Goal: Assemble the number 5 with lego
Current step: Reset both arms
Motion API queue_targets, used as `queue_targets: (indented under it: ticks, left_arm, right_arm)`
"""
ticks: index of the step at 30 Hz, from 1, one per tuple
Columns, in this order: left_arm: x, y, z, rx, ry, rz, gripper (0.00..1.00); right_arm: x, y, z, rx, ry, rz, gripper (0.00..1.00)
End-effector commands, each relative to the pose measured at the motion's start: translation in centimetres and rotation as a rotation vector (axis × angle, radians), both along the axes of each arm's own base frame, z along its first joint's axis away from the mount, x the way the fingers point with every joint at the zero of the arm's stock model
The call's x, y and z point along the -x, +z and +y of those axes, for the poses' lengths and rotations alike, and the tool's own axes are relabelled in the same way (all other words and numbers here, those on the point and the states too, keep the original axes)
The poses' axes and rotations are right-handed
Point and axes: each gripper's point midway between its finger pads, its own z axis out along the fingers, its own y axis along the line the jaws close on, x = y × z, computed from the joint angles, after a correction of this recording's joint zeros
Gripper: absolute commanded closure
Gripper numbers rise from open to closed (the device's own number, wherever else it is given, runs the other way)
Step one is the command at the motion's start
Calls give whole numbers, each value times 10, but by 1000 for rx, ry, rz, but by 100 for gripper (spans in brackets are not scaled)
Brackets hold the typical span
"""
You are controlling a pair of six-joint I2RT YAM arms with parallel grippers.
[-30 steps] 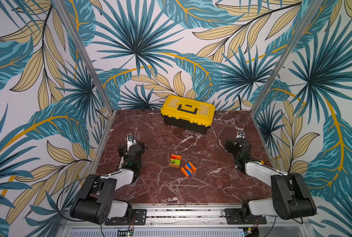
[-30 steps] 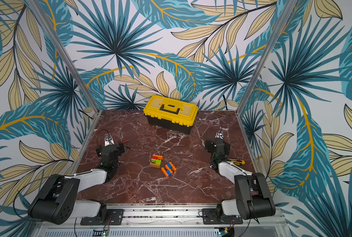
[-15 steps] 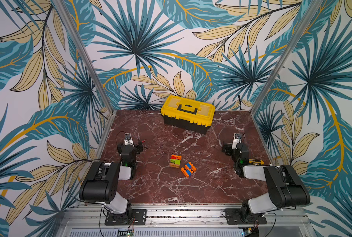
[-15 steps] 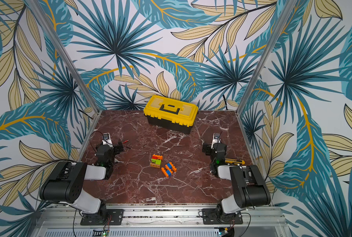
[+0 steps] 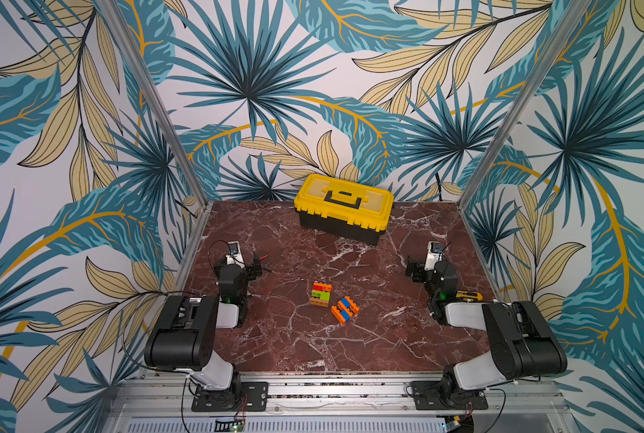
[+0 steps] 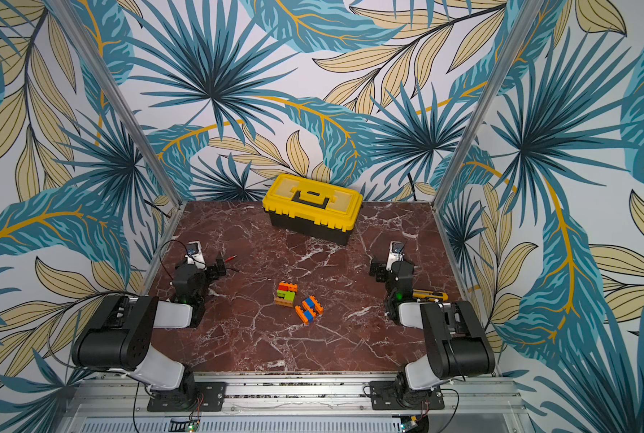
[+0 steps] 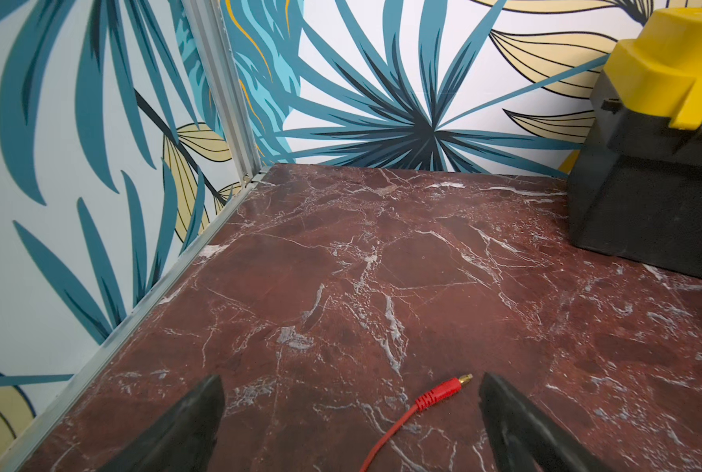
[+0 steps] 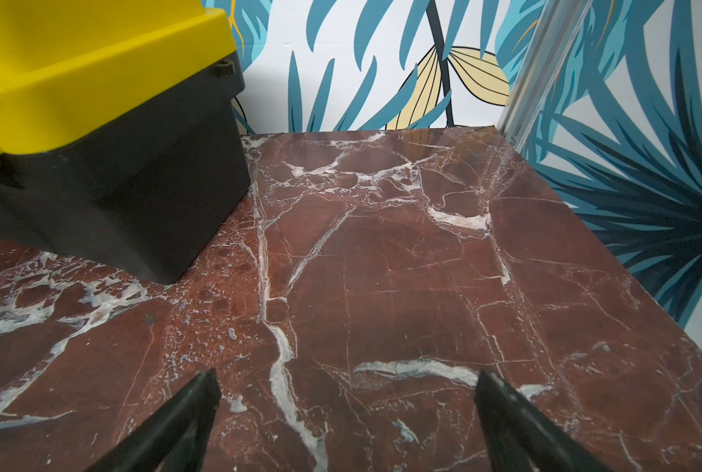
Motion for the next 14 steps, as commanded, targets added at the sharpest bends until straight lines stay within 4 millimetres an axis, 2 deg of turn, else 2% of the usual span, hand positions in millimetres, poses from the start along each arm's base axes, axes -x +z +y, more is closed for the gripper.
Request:
queue_targets:
  ticks: [1, 14]
  left_arm:
    - [1, 3, 0, -13, 6, -16, 0]
    - [1, 2, -1, -10, 3, -12, 0]
  right_arm:
    - [0, 3, -4, 0, -20, -21, 1]
    - [0, 3, -6, -2, -31, -26, 1]
